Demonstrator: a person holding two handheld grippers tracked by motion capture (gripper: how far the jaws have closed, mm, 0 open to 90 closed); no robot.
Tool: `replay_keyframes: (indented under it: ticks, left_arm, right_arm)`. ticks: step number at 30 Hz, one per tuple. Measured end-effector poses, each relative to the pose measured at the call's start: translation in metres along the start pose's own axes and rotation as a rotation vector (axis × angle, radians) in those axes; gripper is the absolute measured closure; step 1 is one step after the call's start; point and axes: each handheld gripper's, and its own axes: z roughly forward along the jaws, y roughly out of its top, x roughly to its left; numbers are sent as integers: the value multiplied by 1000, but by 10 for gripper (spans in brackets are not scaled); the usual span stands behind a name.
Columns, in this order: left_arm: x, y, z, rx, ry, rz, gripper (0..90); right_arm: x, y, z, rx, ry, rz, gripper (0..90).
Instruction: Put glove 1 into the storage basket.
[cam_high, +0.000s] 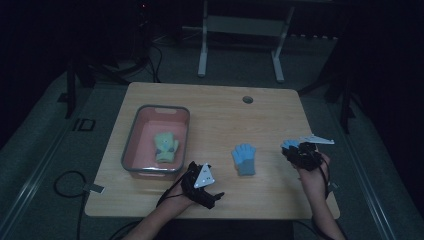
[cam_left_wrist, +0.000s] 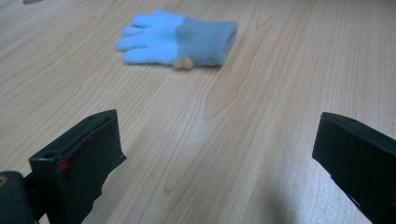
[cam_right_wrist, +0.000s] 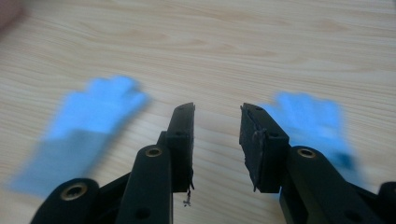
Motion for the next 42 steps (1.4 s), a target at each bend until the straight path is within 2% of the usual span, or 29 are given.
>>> replay_keyframes:
  ticks: [1, 4, 5, 6, 9, 16, 18, 20, 24, 25, 28, 32, 36, 37, 38, 41, 42]
  left_arm:
    - [0, 0, 0, 0, 1, 5, 17]
    - [-1, 0, 1, 3, 1, 14, 17]
    - [-1, 0, 1, 7, -2, 18, 17]
    - [-1, 0, 1, 7, -2, 18, 17]
    - [-1, 0, 2, 6, -9, 16, 17]
    - [-1, 0, 1, -3, -4, 21, 17]
    - [-1, 0, 1, -4, -9, 16, 17]
    - [-1, 0, 1, -8, -11, 17, 17]
    - [-2, 0, 2, -3, -12, 20, 17]
    - [-2, 0, 2, -2, -14, 20, 17]
    - [-2, 0, 2, -6, -16, 20, 17]
    - [-2, 0, 1, -8, -12, 20, 17]
    - [-2, 0, 1, -13, -2, 20, 17]
    - [-2, 1, 1, -14, -1, 21, 17]
    - [-2, 1, 1, -16, 0, 21, 17]
    - [-3, 1, 1, -14, 8, 28, 17]
    - [-3, 1, 1, -14, 15, 34, 17]
  right_arm:
    - [-8, -2, 1, 3, 9, -10, 625]
    - [-29, -5, 6, 33, -10, -41, 618]
    - [-35, -6, 8, 33, -5, -37, 618]
    - [-35, -6, 8, 33, -5, -37, 618]
    - [-52, -11, 14, 34, -27, -38, 630]
    - [-67, -28, 27, 70, -51, -56, 642]
    - [-69, -30, 30, 83, -48, -60, 642]
    - [-72, -38, 34, 68, -35, -47, 660]
    - [-71, -40, 34, 57, -24, -47, 745]
    - [-70, -40, 34, 63, -22, -51, 807]
    - [-65, -37, 34, 92, -40, -66, 851]
    - [-61, -29, 32, 134, -59, -21, 872]
    - [-44, -16, 16, 101, -76, 4, 874]
    - [-38, -11, 11, 92, -99, 12, 874]
    - [-32, -6, 5, 75, -115, 37, 874]
    - [-18, 5, -8, 36, -121, 91, 874]
    - [-14, 7, -11, 30, -126, 90, 874]
